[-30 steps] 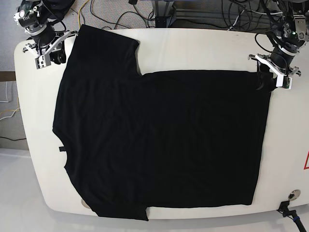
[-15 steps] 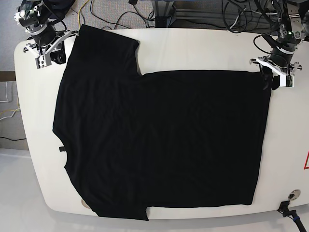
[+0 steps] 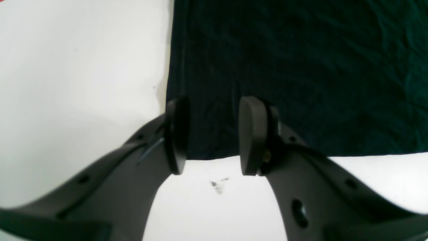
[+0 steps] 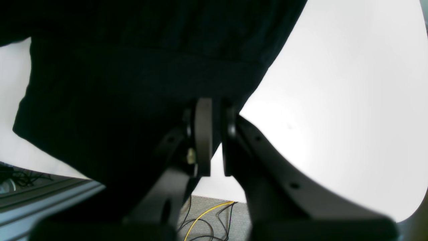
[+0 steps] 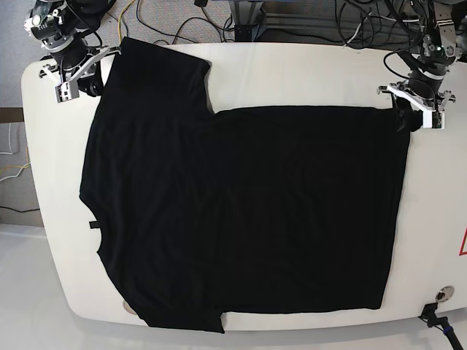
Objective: Fold the T-shirt properly
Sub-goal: 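Close both grippers on the shirt corners nearest each arm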
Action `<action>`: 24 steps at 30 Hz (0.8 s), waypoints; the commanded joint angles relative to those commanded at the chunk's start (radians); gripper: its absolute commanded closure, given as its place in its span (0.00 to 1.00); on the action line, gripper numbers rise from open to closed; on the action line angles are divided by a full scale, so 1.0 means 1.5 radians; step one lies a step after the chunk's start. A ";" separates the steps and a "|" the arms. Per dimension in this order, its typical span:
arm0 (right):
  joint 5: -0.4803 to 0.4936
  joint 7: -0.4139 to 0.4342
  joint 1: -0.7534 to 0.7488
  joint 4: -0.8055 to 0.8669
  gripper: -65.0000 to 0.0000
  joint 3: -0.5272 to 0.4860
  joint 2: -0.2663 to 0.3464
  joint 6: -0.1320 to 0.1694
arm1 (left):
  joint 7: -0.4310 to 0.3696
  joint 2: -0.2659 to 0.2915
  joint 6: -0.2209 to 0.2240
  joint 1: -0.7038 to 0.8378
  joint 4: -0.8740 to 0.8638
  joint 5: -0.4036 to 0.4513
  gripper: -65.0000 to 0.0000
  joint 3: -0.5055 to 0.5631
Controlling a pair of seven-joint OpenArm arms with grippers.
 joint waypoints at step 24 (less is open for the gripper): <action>-0.007 -0.004 0.018 -0.013 0.92 -0.033 -0.001 0.001 | 0.008 0.002 0.000 -0.009 -0.048 0.001 0.65 0.003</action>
